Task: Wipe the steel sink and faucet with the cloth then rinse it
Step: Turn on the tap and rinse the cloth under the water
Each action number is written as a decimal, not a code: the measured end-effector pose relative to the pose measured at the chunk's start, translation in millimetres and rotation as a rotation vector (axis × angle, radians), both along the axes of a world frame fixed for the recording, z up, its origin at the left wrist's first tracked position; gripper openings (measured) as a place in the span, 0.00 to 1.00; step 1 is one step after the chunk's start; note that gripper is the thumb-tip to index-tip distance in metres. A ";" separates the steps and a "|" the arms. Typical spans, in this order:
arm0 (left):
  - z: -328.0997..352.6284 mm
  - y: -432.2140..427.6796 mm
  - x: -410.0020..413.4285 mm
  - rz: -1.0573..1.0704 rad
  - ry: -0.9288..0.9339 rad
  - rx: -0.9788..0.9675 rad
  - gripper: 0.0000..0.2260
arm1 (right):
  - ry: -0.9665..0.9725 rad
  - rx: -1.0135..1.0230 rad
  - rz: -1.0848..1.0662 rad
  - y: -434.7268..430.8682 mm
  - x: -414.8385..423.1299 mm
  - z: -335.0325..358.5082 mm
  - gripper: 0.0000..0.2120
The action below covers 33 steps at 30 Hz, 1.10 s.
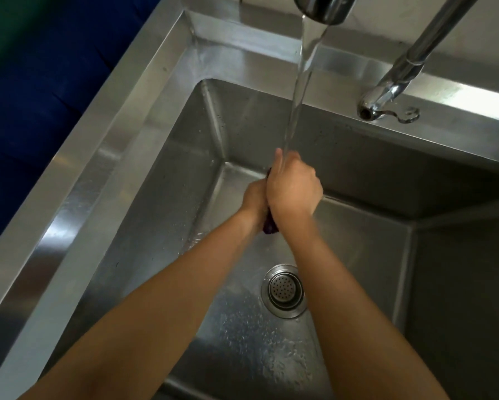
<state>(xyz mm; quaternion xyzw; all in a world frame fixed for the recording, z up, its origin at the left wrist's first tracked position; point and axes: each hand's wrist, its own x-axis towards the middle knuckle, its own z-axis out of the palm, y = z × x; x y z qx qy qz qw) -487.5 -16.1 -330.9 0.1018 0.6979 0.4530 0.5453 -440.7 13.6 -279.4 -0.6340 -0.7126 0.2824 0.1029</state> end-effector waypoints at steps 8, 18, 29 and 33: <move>-2.2 -2.1 -8.5 0.077 0.372 0.006 0.18 | 0.059 -0.017 -0.055 13.4 24.4 -29.7 0.20; 10.0 -3.1 4.7 0.115 -0.033 -0.011 0.19 | 0.030 0.002 -0.022 -2.2 4.5 -0.6 0.20; -2.6 -11.2 -7.6 -0.004 0.332 -0.087 0.14 | 0.170 0.039 -0.101 13.7 38.3 -26.6 0.17; 7.2 -13.5 -6.1 0.169 -0.244 -0.004 0.13 | 0.323 0.115 0.080 -8.3 38.0 -23.1 0.10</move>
